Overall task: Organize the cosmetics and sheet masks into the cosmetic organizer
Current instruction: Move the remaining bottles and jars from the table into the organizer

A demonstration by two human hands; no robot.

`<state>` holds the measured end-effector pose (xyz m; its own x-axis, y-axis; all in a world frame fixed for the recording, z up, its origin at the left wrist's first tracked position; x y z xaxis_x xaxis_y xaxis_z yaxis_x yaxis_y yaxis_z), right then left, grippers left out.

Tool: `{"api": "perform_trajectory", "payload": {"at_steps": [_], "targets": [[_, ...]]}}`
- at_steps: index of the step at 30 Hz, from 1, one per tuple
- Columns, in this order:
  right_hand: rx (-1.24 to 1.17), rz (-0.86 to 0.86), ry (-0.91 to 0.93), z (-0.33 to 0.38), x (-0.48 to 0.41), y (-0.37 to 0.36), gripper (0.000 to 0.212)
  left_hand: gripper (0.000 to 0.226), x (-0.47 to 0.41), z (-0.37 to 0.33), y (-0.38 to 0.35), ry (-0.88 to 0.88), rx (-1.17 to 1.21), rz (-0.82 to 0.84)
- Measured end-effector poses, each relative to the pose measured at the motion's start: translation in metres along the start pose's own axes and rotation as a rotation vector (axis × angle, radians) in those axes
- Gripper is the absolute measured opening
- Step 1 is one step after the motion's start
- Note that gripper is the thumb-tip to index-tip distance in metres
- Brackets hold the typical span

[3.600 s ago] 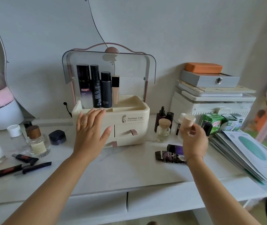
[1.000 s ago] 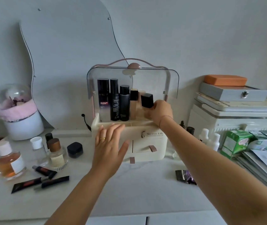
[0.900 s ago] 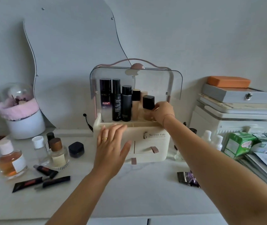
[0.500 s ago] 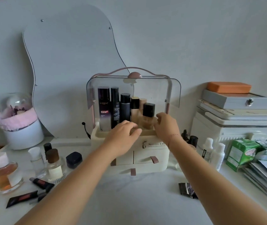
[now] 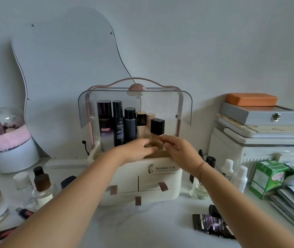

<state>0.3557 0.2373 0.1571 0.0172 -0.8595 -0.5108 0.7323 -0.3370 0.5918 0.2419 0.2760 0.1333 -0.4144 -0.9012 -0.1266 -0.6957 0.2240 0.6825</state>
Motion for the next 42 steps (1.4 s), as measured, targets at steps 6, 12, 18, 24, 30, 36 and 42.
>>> {"api": "perform_trajectory", "payload": {"at_steps": [6, 12, 18, 24, 30, 36, 42], "targets": [[0.108, 0.024, -0.041, -0.006, -0.002, -0.006, 0.037, 0.049, -0.007, 0.003, -0.007, 0.021, -0.033, 0.034], [0.115, 0.021, -0.115, -0.013, -0.008, -0.01, 0.037, 0.051, -0.009, 0.004, -0.01, 0.014, 0.035, 0.043], [0.12, 0.047, -0.129, -0.015, -0.011, -0.016, 0.038, 0.052, -0.01, 0.009, -0.006, 0.029, 0.031, 0.01], [0.171, 0.107, -0.157, -0.017, -0.016, -0.021, 0.047, 0.049, -0.011, 0.012, 0.0, 0.013, -0.009, -0.067], [0.246, 0.128, -0.14, -0.016, -0.017, -0.024, 0.038, 0.063, -0.012, 0.017, 0.003, 0.032, -0.111, -0.105], [0.33, 0.201, -0.124, -0.016, -0.019, -0.029, 0.037, 0.061, -0.01, 0.018, 0.006, 0.049, -0.106, -0.126], [0.378, 0.222, -0.108, -0.018, -0.021, -0.033, 0.041, 0.074, -0.007, 0.015, 0.012, 0.048, -0.085, -0.172]]}}
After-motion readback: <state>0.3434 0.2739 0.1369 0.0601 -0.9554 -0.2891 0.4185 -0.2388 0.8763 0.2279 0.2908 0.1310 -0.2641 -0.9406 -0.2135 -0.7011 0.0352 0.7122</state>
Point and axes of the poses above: each hand's wrist, its own x-axis away from the middle knuckle, its own y-axis out of the back of the hand, z = x × y, the point moved 9 cm from there along -x, towards the middle knuckle, and after that the axes turned 8 degrees about -z, right-handed, at the moved point
